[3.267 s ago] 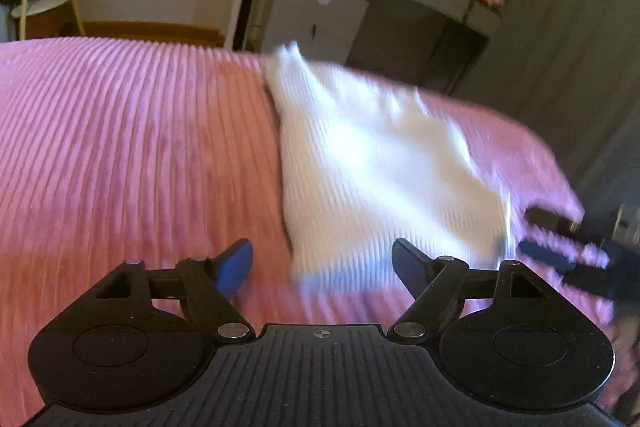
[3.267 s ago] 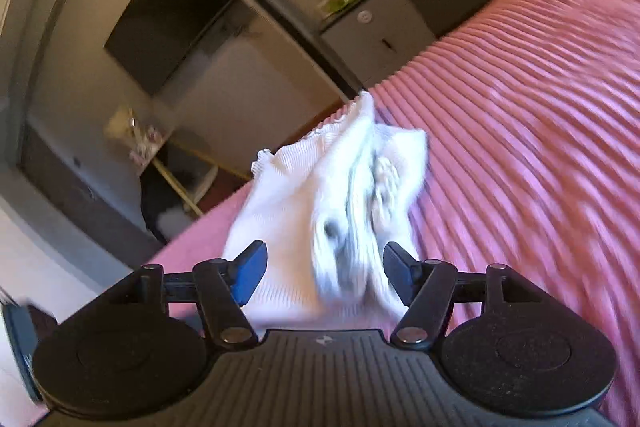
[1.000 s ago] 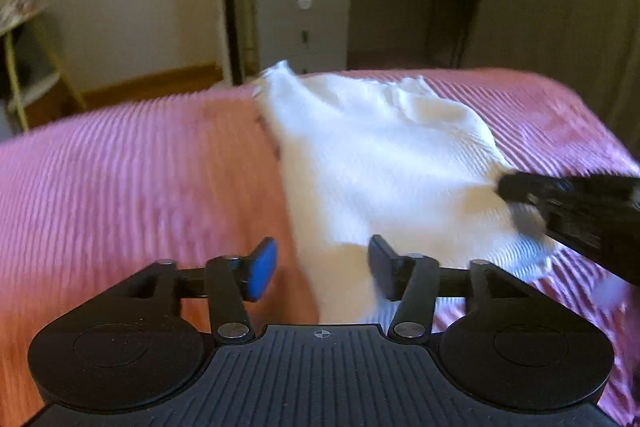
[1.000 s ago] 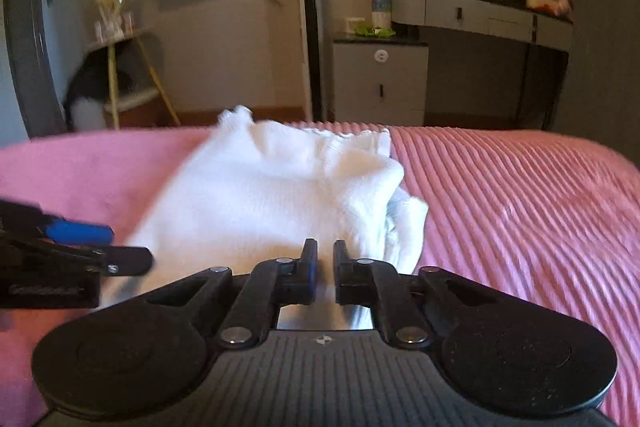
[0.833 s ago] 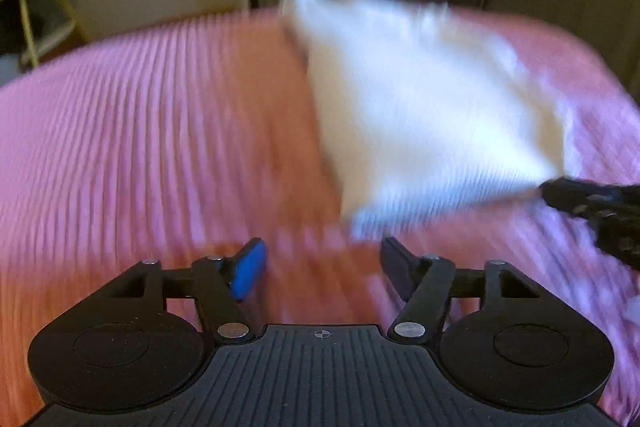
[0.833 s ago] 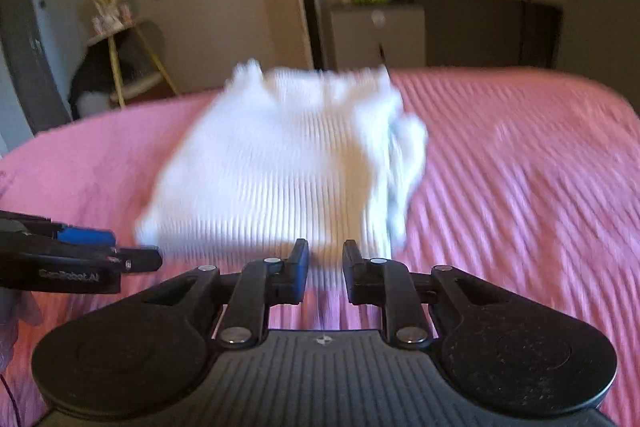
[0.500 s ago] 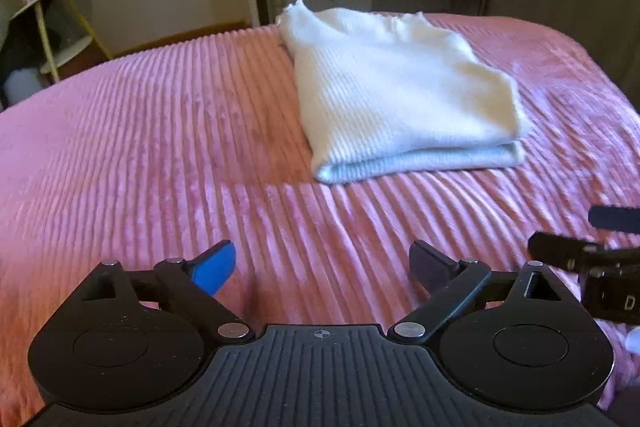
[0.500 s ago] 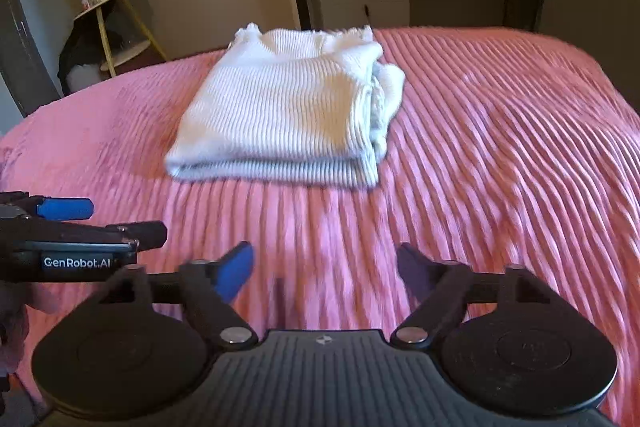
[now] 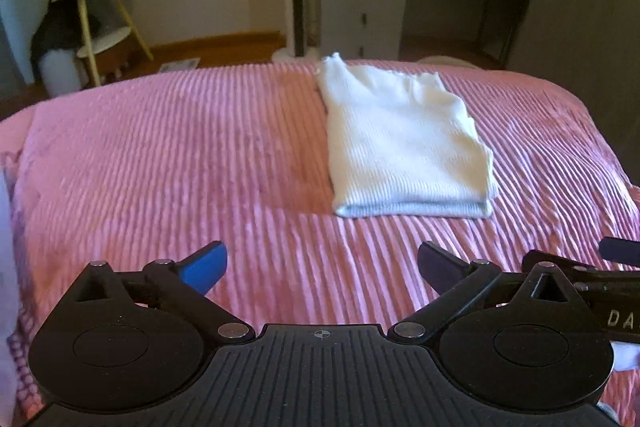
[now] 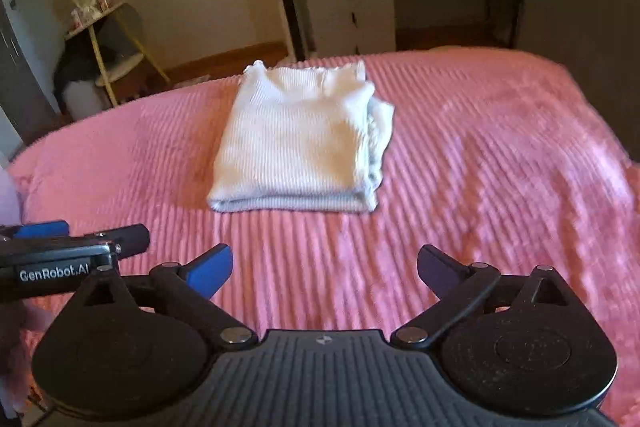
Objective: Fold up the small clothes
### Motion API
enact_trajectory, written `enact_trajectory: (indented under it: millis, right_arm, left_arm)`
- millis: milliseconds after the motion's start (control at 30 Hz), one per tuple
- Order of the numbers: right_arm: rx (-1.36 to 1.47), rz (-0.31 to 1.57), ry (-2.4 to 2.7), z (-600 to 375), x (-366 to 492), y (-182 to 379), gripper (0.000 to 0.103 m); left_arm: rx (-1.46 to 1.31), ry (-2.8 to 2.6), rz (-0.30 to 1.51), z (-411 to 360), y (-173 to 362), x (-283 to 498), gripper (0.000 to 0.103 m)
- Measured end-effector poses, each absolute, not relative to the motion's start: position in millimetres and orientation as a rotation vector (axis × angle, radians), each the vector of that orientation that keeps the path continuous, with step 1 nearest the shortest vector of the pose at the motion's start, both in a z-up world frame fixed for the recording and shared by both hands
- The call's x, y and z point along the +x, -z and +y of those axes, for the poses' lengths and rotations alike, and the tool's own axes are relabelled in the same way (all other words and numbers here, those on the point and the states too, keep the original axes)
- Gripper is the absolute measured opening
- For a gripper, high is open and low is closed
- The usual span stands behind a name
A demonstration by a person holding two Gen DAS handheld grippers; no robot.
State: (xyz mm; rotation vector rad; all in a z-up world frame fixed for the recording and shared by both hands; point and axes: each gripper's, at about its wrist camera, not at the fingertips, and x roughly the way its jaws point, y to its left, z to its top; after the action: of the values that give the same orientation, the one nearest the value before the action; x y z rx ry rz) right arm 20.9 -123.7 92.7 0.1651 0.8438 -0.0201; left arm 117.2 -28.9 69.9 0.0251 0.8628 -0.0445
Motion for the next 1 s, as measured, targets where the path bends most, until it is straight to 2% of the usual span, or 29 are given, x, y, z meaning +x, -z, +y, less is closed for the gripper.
enact_trajectory:
  millis: [200, 1000]
  right_arm:
    - [0.128, 0.878, 0.034, -119, 31, -104, 0.099]
    - [0.116, 0.866, 0.05, -116, 28, -113, 0.099]
  left_arm:
    - [0.029, 0.017, 0.925, -29, -70, 128, 0.103]
    - [0.058, 0.029, 0.878, -30, -85, 120, 0.103]
